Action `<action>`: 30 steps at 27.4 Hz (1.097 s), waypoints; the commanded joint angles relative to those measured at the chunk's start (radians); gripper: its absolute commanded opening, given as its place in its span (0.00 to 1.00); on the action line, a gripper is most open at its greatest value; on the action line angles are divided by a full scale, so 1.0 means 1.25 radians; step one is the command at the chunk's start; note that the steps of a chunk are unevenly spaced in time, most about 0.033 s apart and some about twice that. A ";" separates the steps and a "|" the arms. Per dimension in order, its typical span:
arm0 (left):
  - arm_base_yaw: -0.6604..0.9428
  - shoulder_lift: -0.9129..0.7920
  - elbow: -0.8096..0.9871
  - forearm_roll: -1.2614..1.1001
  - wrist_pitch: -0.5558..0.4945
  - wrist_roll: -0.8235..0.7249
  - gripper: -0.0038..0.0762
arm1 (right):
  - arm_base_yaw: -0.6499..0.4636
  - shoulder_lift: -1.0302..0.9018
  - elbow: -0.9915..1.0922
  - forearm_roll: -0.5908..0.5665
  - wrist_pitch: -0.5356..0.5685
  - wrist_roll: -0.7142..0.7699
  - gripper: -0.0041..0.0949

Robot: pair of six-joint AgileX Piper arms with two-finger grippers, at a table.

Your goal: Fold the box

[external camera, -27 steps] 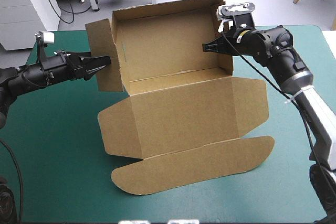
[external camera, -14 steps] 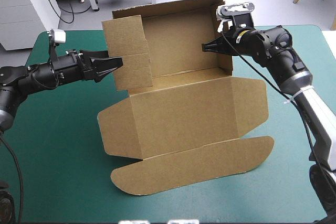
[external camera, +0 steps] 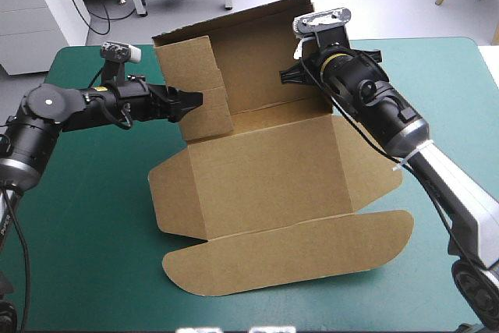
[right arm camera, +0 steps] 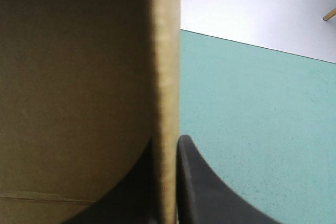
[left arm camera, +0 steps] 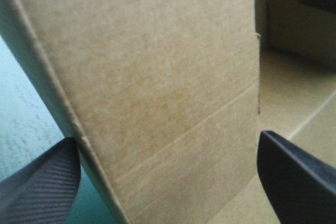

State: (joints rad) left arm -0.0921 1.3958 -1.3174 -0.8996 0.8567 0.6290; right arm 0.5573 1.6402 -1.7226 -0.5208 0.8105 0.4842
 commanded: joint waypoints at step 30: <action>-0.234 0.028 -0.065 0.648 -0.330 -0.709 0.72 | 0.006 -0.040 -0.027 0.014 -0.052 0.020 0.04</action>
State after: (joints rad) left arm -0.3774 1.4657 -1.3646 -0.0729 0.5239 -0.2457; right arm 0.5631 1.6402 -1.7226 -0.4853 0.8153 0.5087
